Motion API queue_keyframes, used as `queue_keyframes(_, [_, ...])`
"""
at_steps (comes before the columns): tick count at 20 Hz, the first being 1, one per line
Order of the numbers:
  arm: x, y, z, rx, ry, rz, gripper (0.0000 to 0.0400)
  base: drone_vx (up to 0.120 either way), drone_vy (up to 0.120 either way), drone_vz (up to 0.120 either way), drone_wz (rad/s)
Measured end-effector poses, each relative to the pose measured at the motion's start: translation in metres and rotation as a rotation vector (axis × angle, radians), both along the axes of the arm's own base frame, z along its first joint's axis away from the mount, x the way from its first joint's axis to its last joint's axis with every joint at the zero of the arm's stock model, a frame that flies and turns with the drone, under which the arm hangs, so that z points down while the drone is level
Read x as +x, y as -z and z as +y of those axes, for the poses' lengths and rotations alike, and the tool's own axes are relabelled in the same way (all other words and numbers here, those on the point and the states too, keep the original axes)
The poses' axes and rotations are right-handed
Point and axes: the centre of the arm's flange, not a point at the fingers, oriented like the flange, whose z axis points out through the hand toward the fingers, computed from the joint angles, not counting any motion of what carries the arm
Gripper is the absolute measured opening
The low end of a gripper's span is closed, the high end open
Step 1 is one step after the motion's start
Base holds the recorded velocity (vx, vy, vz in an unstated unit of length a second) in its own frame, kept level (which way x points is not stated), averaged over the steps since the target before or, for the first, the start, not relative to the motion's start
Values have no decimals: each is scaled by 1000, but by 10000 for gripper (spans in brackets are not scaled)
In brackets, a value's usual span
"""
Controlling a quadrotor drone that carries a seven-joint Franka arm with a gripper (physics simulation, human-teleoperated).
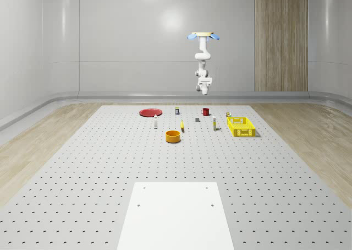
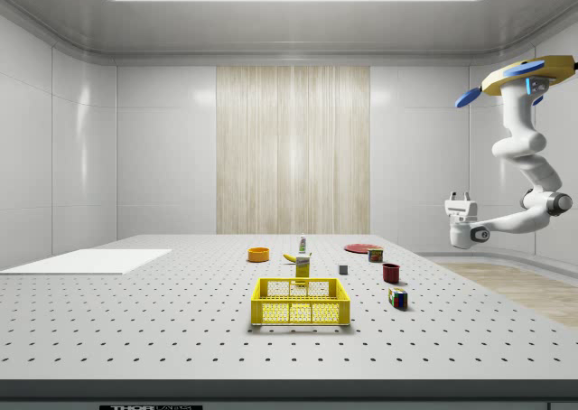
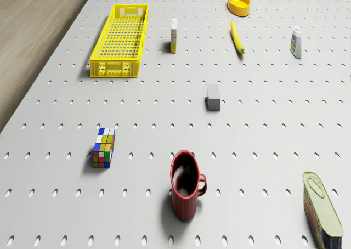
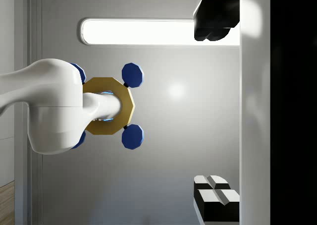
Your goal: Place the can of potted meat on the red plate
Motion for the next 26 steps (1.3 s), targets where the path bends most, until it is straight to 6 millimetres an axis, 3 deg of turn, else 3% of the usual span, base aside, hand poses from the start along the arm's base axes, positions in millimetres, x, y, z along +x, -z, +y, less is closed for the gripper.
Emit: queue_keyframes(26, [-2,-3,1,-9,0,-20,400,0,-120,0,0])
